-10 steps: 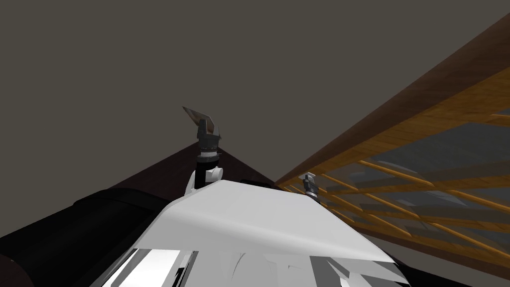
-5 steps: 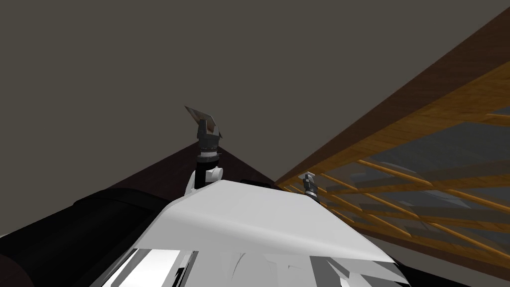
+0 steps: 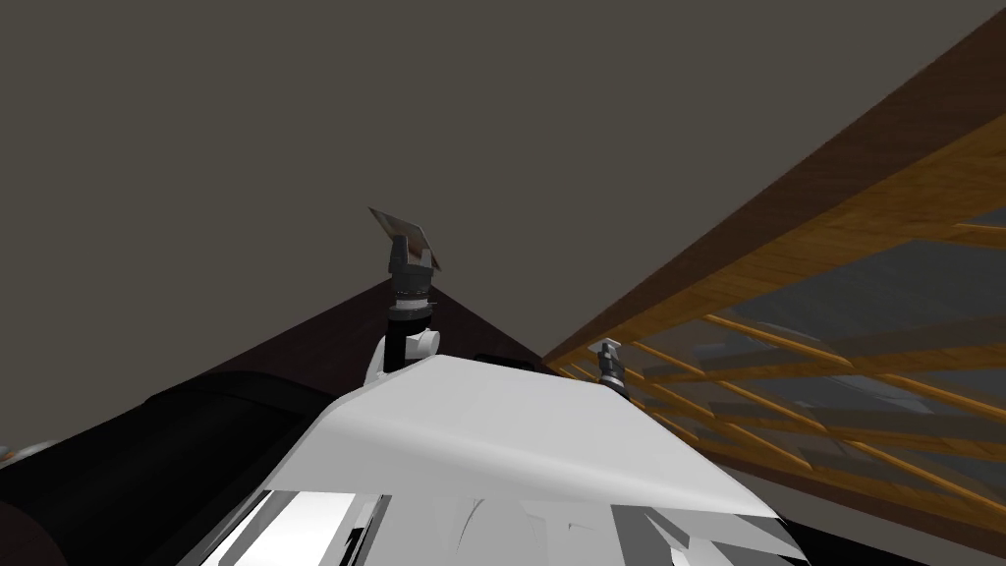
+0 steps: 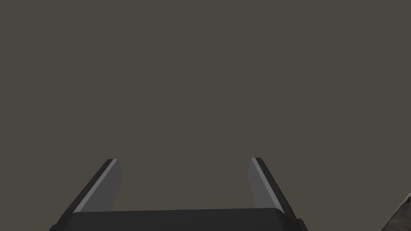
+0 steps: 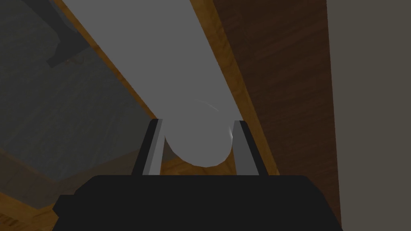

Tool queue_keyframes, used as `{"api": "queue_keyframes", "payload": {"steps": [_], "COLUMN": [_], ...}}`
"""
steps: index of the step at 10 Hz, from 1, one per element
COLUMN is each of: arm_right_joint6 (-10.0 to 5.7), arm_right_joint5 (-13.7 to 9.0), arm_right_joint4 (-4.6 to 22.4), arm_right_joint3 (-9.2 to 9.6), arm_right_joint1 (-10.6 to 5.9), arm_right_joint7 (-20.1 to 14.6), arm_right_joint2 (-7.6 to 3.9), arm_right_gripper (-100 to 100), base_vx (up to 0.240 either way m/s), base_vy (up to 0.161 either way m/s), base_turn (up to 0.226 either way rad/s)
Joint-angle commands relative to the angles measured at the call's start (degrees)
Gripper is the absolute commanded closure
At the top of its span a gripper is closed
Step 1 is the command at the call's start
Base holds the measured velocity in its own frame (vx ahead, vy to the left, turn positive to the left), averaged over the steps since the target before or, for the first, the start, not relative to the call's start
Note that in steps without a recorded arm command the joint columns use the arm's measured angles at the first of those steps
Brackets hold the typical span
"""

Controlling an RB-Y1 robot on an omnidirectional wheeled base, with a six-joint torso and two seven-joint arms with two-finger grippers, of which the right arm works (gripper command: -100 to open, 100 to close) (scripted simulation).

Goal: Pull the door open

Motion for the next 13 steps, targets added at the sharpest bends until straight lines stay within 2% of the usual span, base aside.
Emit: {"api": "queue_keyframes", "payload": {"steps": [1, 10, 11, 13], "arm_right_joint6": [0.08, 0.66, 0.66, 0.87], "arm_right_joint5": [-0.3, -2.4, -2.4, -3.2], "arm_right_joint4": [0.0, -0.1, -0.1, -0.1], "arm_right_joint3": [0.00, 0.81, 0.81, 1.11], "arm_right_joint1": [0.00, -0.79, -0.79, -1.08], "arm_right_joint7": [-2.0, -15.3, -15.7, -19.3], "arm_right_joint2": [0.02, 0.31, 0.31, 0.42], "arm_right_gripper": [100, 100, 100, 100], "base_vx": [-0.035, -0.037, -0.031, -0.041], "base_vy": [-0.014, -0.011, -0.007, -0.016], "base_turn": [0.024, 0.032, 0.019, 0.043]}}
